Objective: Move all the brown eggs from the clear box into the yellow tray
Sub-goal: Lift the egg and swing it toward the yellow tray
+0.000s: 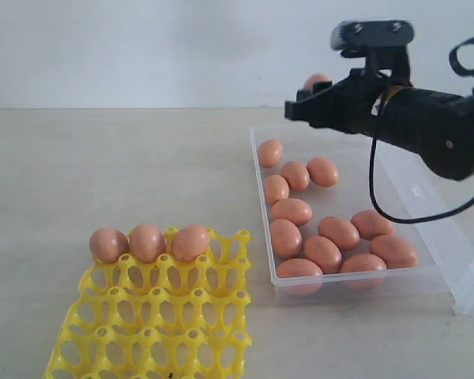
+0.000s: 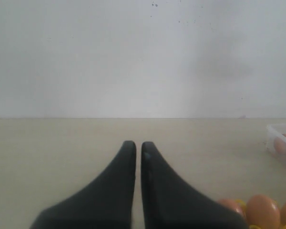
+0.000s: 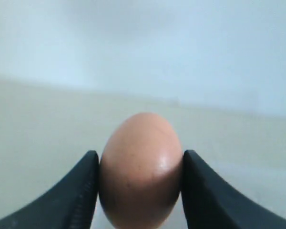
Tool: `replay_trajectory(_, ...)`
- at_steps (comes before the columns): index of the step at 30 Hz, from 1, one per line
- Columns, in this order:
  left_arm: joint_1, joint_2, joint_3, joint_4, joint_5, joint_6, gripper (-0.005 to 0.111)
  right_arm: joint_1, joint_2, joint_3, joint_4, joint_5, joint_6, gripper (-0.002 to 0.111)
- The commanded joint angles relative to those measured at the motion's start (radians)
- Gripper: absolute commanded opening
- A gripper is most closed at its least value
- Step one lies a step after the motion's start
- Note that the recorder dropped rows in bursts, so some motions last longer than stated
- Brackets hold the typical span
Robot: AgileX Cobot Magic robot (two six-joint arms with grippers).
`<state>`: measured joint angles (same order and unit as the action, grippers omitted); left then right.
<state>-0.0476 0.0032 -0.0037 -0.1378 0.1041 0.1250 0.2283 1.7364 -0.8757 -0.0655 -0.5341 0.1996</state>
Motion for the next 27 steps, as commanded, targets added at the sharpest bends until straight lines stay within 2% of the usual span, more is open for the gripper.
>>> replay_trajectory(1, 0.003, -0.003, 0.004, 0.0, 0.0, 0.003, 0.004, -0.009, -0.02, 0.084, 0.015, -0.602, 0.171, 0.0)
replay_trajectory(2, 0.003, -0.003, 0.004, 0.0, 0.0, 0.003, 0.004, -0.009, -0.02, 0.084, 0.004, -0.676, 0.21, 0.0)
replay_trajectory(4, 0.003, -0.003, 0.004, 0.0, 0.0, 0.003, 0.004, -0.009, -0.02, 0.08, -0.113, -0.687, 0.239, 0.0)
replay_trajectory(7, 0.003, -0.003, 0.004, 0.0, 0.0, 0.003, 0.004, -0.009, -0.03, 0.074, -0.48, -0.687, 0.228, 0.0)
replay_trajectory(8, 0.003, -0.003, 0.004, 0.0, 0.0, 0.003, 0.004, -0.009, -0.03, 0.074, -0.727, -0.665, 0.244, 0.0)
replay_trajectory(10, 0.003, -0.003, 0.004, 0.0, 0.0, 0.003, 0.004, -0.007, -0.022, 0.087, -0.871, -0.505, 0.404, 0.0)
replay_trajectory(11, 0.003, -0.003, 0.004, 0.0, -0.002, 0.003, 0.004, -0.007, -0.016, 0.1, -0.868, -0.509, 0.424, 0.0)
replay_trajectory(14, 0.003, -0.003, 0.004, 0.0, -0.002, 0.003, 0.004, -0.007, 0.083, 0.178, -0.846, -0.687, 0.453, 0.0)
replay_trajectory(19, 0.003, -0.003, 0.004, 0.0, -0.002, 0.003, 0.004, 0.051, 0.241, 0.185, -0.788, -0.687, 0.388, 0.0)
replay_trajectory(23, 0.003, -0.003, 0.004, 0.0, -0.002, 0.003, 0.004, 0.11, 0.253, 0.185, -0.737, -0.687, 0.281, 0.0)
replay_trajectory(27, 0.003, -0.003, 0.004, 0.0, -0.002, 0.003, 0.004, 0.113, 0.253, 0.185, -0.729, -0.65, 0.276, 0.0)
